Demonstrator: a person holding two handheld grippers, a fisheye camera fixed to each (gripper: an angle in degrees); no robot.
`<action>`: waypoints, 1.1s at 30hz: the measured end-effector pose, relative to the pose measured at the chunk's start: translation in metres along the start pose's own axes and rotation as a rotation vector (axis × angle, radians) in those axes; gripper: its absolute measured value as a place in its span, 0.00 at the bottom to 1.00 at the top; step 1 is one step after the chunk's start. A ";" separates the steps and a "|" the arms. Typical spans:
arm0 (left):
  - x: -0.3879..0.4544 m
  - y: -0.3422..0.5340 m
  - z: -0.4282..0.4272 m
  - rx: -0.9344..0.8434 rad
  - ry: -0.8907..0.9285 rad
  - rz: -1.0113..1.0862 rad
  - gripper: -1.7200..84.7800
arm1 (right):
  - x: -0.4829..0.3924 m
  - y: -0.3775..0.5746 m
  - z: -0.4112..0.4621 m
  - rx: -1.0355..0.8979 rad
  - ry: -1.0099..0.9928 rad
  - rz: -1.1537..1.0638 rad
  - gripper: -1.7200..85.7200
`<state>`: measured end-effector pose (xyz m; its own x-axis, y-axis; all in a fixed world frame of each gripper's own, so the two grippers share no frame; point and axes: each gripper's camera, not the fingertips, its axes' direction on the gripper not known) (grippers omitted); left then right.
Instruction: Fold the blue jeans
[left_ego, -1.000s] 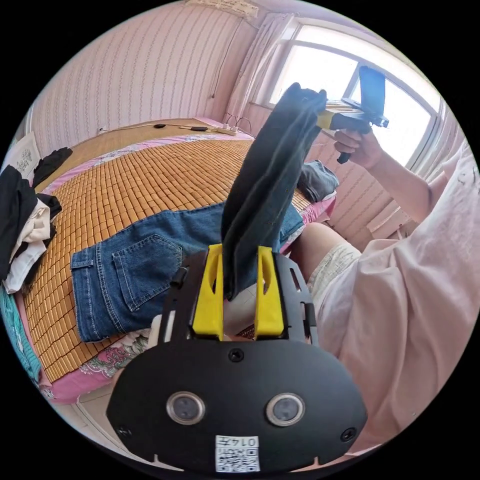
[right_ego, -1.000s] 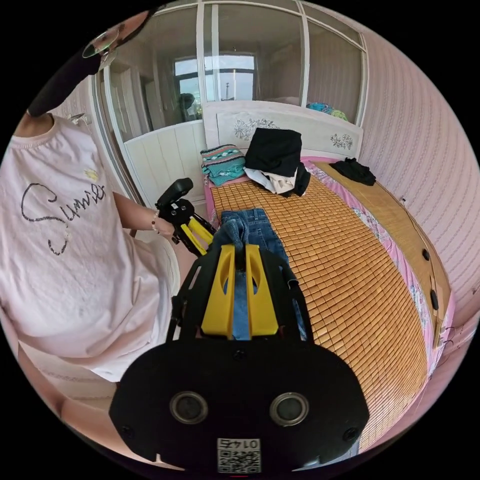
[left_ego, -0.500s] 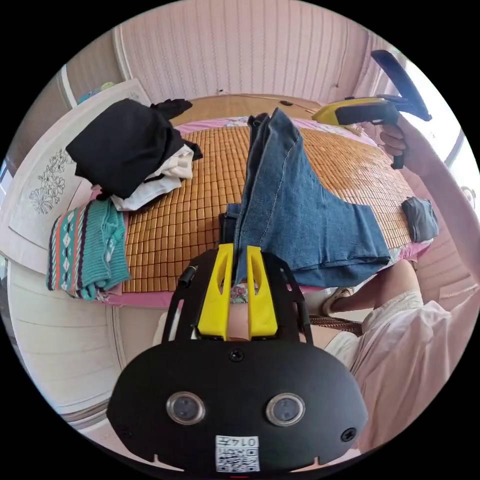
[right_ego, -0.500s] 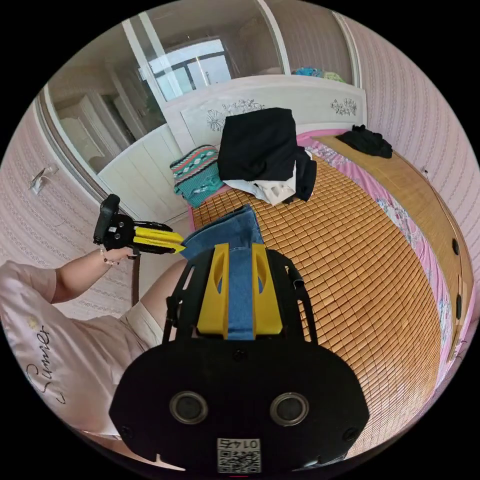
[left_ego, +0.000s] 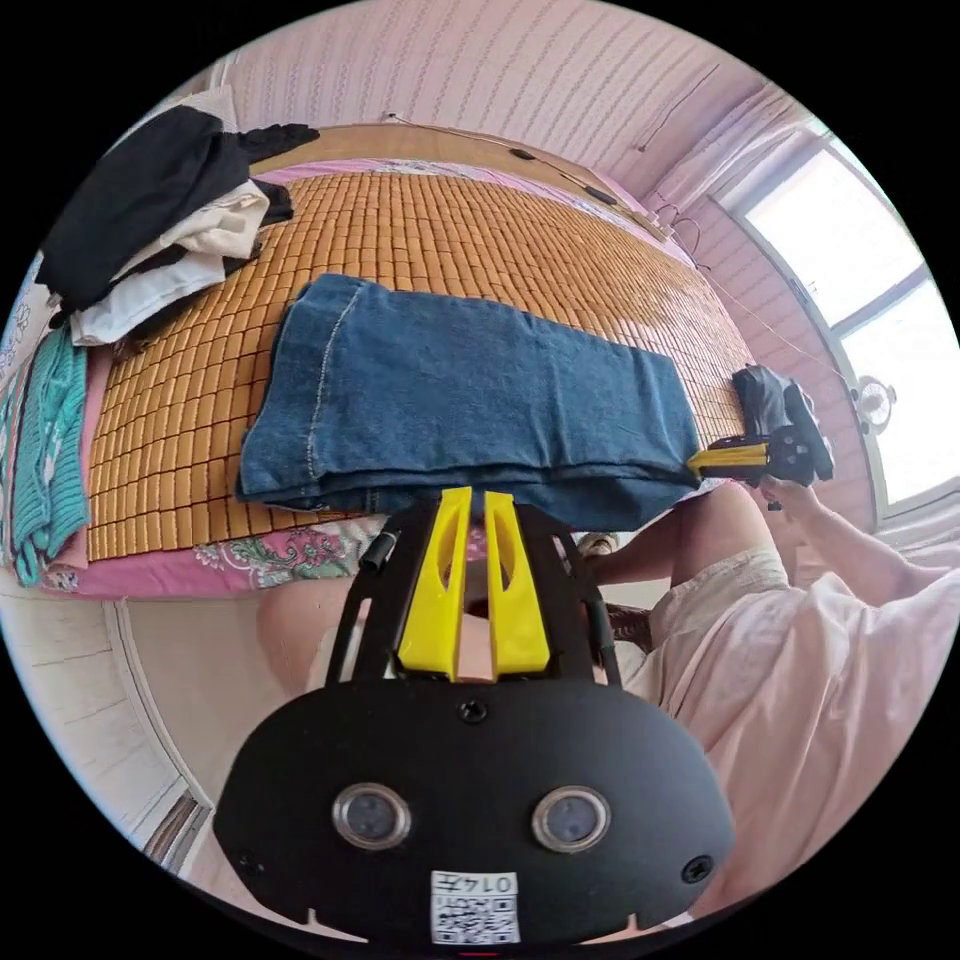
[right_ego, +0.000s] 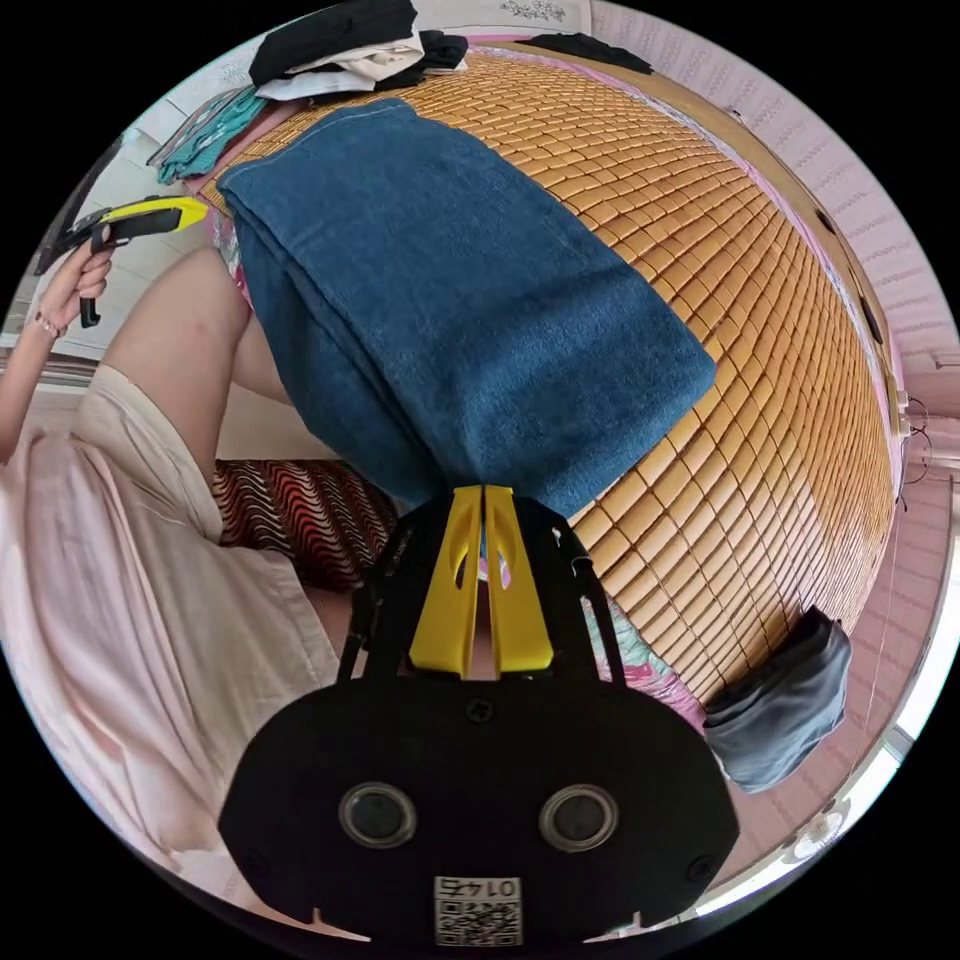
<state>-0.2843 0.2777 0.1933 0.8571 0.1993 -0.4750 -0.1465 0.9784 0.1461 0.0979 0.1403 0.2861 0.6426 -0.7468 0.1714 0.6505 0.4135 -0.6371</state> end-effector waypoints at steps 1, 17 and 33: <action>0.010 -0.006 0.008 -0.002 0.013 0.017 0.05 | -0.007 0.002 -0.002 0.032 0.015 0.011 0.02; 0.116 0.001 0.090 -0.101 -0.325 0.515 0.13 | -0.113 -0.057 -0.054 0.078 0.124 -0.110 0.17; 0.143 -0.051 0.156 -0.142 -0.318 0.480 0.01 | -0.137 -0.132 -0.085 -0.025 0.379 -0.218 0.02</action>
<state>-0.0773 0.2473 0.2533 0.7814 0.6163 -0.0978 -0.6002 0.7852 0.1525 -0.1101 0.1435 0.2829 0.2941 -0.9556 0.0187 0.7413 0.2158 -0.6355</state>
